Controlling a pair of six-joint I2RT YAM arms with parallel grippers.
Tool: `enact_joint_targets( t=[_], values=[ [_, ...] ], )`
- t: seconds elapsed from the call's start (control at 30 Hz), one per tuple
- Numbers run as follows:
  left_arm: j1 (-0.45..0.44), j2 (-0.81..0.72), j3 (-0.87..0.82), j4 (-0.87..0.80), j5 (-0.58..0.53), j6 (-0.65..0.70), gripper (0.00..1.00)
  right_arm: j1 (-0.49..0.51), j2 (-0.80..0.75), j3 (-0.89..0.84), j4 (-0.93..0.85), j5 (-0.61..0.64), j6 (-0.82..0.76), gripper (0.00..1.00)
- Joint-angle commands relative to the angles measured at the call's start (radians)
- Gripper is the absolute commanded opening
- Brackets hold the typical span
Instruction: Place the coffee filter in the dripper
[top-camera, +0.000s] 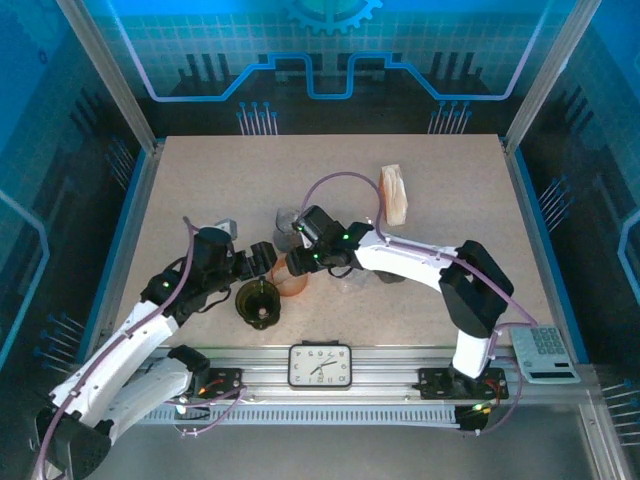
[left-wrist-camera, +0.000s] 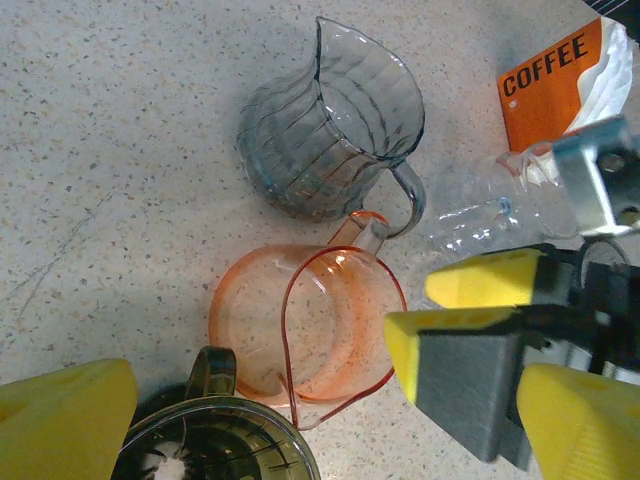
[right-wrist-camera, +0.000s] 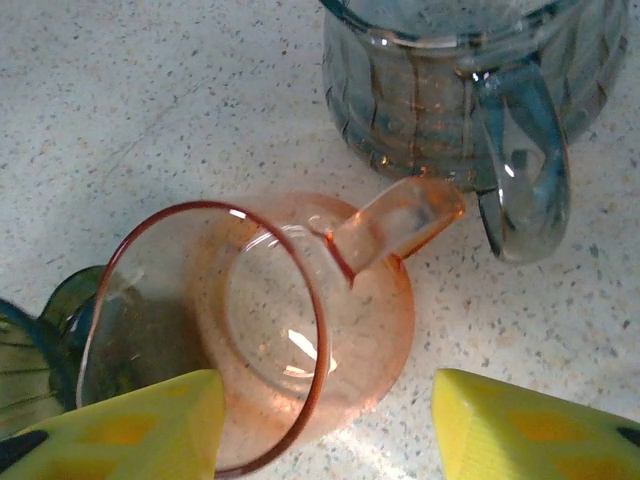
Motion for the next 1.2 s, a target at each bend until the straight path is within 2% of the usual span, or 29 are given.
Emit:
enact_joint_targets(
  t=[0.0,0.3,0.67,0.8,1.17],
  values=[
    [0.006,-0.016,-0.003,-0.026,-0.007,-0.015,0.99,0.017,0.05,0.057,-0.042,0.027,0.02,0.53],
    [0.005,-0.027,-0.011,-0.023,-0.006,-0.015,0.99,0.023,0.071,0.096,-0.121,0.079,-0.003,0.28],
    [0.006,-0.027,-0.004,-0.023,0.001,-0.019,0.99,0.029,-0.011,0.054,-0.183,0.138,-0.051,0.06],
    [0.007,-0.028,-0.006,-0.021,0.006,-0.02,0.99,0.043,-0.074,-0.009,-0.193,0.15,-0.073,0.03],
    [0.01,-0.029,-0.019,-0.011,0.012,-0.024,0.99,0.113,-0.197,-0.137,-0.224,0.289,-0.126,0.02]
  ],
)
